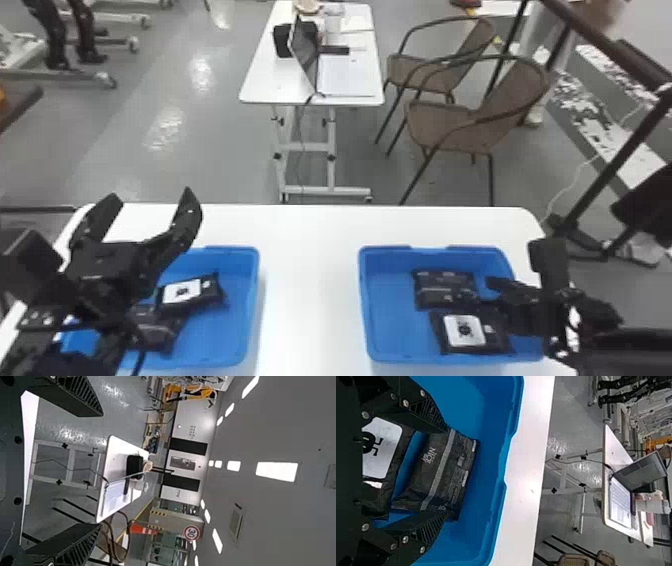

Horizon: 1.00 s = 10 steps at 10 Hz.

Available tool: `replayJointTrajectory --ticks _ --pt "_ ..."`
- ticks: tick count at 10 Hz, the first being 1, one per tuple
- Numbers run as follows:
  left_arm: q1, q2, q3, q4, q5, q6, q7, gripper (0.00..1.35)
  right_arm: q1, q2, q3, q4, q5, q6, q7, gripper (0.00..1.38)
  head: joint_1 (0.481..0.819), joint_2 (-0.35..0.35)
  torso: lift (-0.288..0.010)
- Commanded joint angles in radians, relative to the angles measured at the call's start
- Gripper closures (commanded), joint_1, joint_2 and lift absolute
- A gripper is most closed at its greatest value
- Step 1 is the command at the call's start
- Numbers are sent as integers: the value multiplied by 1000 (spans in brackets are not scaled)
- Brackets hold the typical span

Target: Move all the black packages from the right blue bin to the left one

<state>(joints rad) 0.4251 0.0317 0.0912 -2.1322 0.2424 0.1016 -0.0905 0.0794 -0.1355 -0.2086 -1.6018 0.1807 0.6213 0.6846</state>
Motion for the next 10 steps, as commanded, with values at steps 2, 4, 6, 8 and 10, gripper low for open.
replayJointTrajectory --ticks 2,4,6,8,10 --pt "0 -1 2 0 2 -5 0 15 -66 -24 37 118 -10 -26 18 338 695 -48 -42" --pt "0 -1 4 0 6 -6 0 15 -116 -44 87 191 -4 -32 30 341 695 -37 -42" --pt "0 -4 5 0 9 -10 0 15 -135 -47 100 217 33 -17 36 335 695 -22 -42" --pt "6 -16 12 0 9 -19 0 15 -135 -55 100 218 45 5 35 335 695 -23 -42" --pt "7 -21 15 0 6 -28 0 18 -161 -64 121 260 48 18 36 340 695 -28 -42"
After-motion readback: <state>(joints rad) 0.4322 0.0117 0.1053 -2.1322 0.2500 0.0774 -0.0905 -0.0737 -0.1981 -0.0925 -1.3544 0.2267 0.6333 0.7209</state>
